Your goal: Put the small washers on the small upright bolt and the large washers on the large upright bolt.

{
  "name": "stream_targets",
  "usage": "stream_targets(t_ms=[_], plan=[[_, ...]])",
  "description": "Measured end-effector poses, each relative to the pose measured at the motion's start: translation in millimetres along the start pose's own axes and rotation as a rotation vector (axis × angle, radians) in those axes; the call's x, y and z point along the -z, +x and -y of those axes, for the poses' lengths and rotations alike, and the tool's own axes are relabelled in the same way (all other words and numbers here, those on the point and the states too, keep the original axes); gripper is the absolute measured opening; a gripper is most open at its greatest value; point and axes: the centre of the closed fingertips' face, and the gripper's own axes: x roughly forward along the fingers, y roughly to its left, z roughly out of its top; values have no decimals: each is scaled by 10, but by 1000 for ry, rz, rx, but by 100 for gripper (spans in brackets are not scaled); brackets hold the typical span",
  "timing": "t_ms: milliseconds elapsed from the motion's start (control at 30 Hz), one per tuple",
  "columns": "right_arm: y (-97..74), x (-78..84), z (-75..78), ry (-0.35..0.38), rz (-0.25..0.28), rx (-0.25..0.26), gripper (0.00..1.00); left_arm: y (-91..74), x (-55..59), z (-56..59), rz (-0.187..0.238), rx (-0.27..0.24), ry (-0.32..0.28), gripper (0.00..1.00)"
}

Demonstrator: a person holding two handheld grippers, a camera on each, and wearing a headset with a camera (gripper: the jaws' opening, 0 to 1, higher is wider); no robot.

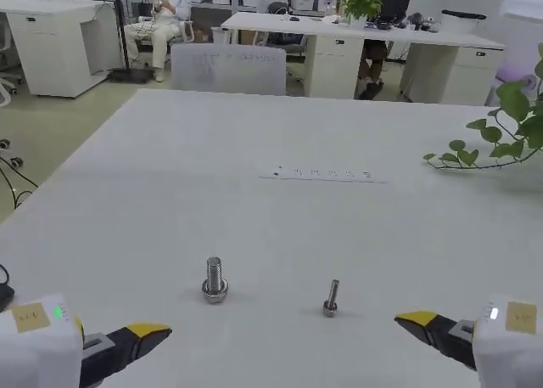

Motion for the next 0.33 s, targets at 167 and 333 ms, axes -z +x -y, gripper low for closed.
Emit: stream_targets(t_ms=[167,333], plan=[[28,36,17,-2,-19,16,88,-13,20,-52,-5,-29,-9,83],[28,35,18,5,-20,16,88,-4,38,-65,-16,-38,-7,85]])
